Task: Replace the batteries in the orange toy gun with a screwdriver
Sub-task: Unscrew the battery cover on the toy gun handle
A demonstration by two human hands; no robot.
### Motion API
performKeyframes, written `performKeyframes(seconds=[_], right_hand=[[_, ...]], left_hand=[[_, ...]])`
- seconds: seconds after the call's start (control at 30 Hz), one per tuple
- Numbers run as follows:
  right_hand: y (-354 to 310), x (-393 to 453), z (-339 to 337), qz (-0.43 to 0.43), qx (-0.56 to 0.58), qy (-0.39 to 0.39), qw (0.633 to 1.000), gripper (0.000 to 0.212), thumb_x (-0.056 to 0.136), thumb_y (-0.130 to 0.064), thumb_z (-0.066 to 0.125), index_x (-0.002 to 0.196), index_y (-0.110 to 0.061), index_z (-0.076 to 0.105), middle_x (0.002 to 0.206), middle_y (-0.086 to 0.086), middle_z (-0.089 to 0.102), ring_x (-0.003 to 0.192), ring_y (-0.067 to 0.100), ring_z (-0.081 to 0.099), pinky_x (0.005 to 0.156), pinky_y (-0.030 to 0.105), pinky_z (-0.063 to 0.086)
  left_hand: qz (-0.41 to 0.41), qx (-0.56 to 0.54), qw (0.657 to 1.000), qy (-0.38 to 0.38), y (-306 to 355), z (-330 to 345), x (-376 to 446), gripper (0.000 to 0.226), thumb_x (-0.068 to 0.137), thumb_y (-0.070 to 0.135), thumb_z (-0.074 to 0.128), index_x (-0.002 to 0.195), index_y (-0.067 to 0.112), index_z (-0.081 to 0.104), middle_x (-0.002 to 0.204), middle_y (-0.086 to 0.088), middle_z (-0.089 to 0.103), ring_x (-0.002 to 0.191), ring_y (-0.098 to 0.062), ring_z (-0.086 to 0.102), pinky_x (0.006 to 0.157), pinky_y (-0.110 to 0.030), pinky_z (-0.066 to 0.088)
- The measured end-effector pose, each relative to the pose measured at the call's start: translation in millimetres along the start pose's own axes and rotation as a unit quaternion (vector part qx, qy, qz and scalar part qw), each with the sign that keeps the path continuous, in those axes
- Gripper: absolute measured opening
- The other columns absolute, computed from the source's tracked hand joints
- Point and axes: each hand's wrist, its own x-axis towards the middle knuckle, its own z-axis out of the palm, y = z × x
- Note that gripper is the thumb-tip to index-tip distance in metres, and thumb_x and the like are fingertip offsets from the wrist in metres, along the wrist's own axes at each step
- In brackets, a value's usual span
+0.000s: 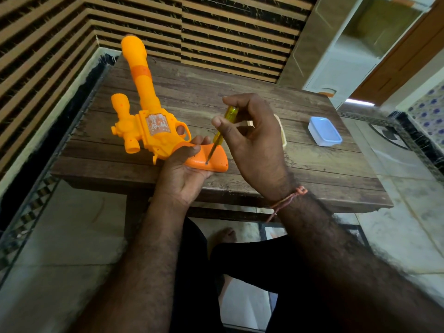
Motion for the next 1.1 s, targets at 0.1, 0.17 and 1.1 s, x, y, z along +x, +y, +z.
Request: performKeyframes(seconds=[0.1, 0.17, 1.1], right_hand=[[1.6, 2.8, 0.1, -0.002, -0.014, 0.011, 1.000, 0.025, 0.086, -0.013, 0.068, 0.110, -0.008, 0.065, 0.099, 0.003, 0.064, 0.088, 0.017, 0.061, 0.075, 0.041, 0.055], [1.1, 4.4, -0.6, 0.012, 0.001, 0.001, 1.000, 0.037, 0.086, -0.008, 0.065, 0.123, -0.009, 0.060, 0.104, 0.004, 0.065, 0.095, 0.016, 0.063, 0.080, 0.041, 0.056], [1.1, 3.5, 5.7, -0.012, 0.012, -0.014, 1.000, 0.028, 0.084, -0.007, 0.067, 0.110, -0.010, 0.060, 0.096, -0.016, 0.054, 0.084, 0.014, 0.057, 0.073, 0.042, 0.054]], left_hand=[[-0.015, 0.005, 1.000, 0.024, -0.2, 6.1, -4.1, 0.046, 0.091, -0.005, 0.043, 0.086, 0.027, 0.075, 0.081, 0.001, 0.072, 0.125, -0.032, 0.051, 0.101, -0.069, 0.036], [-0.015, -0.011, 1.000, 0.023, 0.3, 7.0, -4.4, 0.040, 0.084, -0.006, 0.049, 0.090, 0.028, 0.071, 0.082, 0.000, 0.072, 0.133, -0.034, 0.047, 0.102, -0.071, 0.033], [-0.020, 0.006, 1.000, -0.007, -1.8, -0.8, 1.5, 0.036, 0.072, -0.004, 0.062, 0.086, 0.027, 0.076, 0.091, 0.000, 0.070, 0.142, -0.035, 0.038, 0.105, -0.072, 0.030]])
